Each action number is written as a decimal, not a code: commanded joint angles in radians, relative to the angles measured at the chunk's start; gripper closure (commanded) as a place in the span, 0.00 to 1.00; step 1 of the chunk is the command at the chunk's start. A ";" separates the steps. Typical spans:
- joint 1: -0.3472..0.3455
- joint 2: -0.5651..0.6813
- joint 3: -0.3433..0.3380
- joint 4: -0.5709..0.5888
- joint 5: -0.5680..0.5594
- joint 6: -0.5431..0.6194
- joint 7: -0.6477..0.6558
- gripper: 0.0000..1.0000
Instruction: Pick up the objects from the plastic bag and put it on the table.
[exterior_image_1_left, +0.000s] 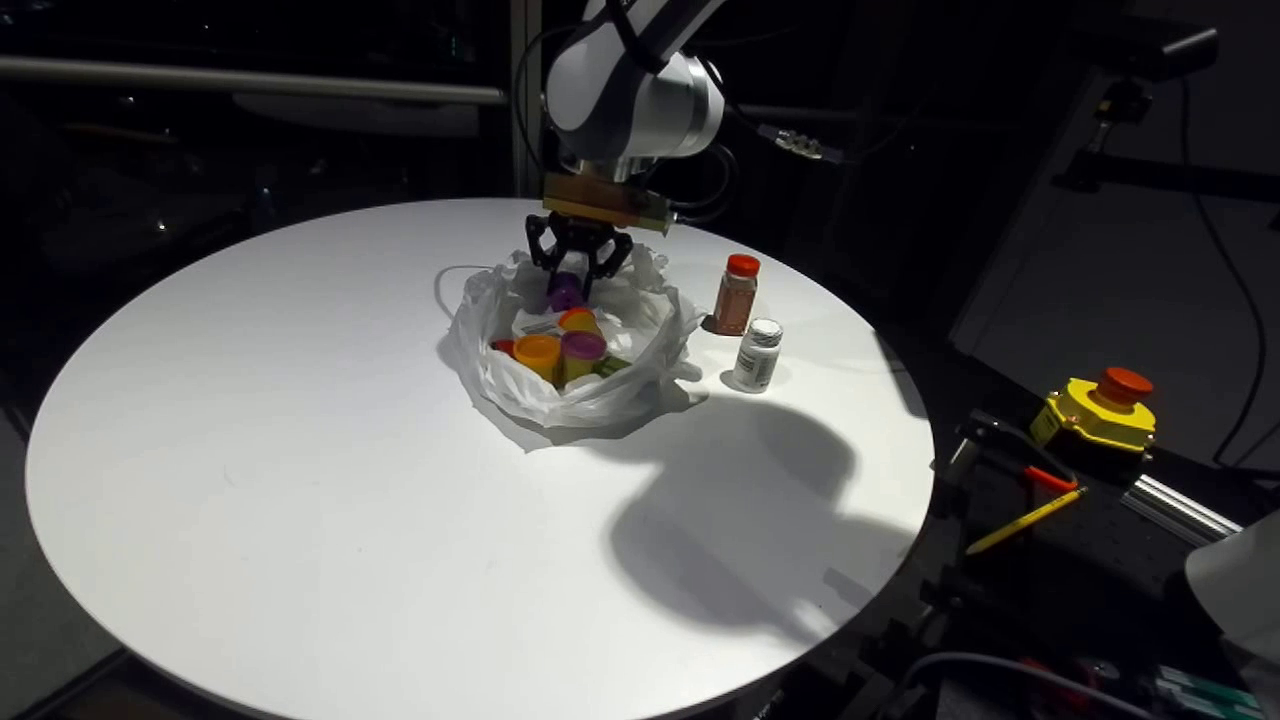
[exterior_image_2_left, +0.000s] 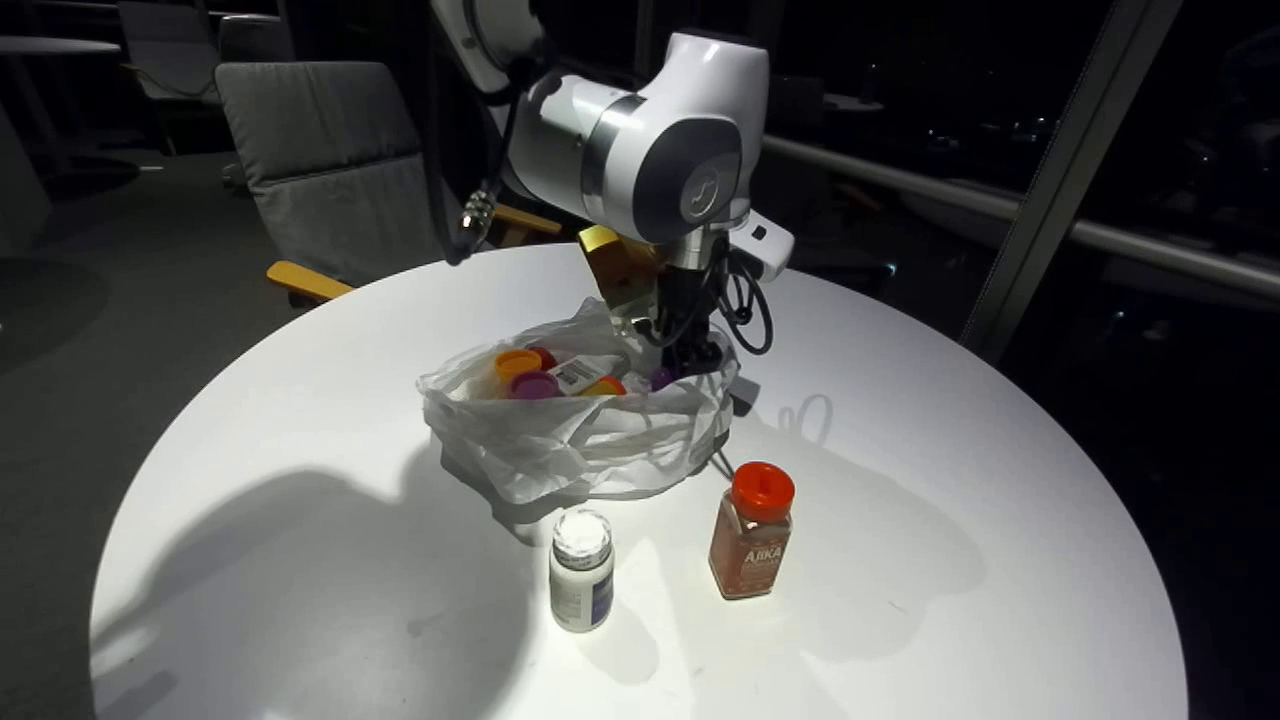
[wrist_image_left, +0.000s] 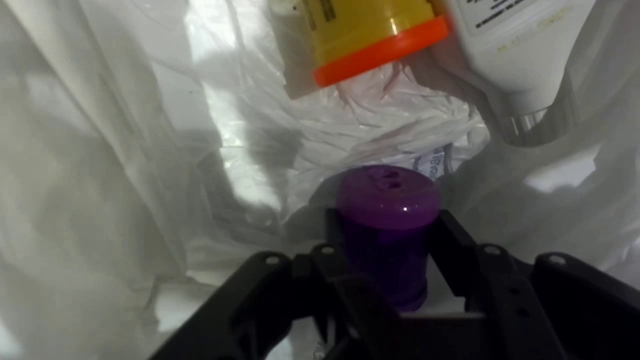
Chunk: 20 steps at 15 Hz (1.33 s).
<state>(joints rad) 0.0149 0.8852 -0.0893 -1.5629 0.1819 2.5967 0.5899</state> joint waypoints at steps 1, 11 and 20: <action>0.006 -0.011 -0.007 -0.004 0.026 0.021 -0.004 0.78; 0.037 -0.377 0.027 -0.414 0.029 0.013 -0.044 0.78; 0.157 -0.607 0.216 -0.735 0.015 0.005 -0.174 0.78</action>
<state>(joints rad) 0.1129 0.3260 0.0962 -2.2060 0.2054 2.5886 0.4506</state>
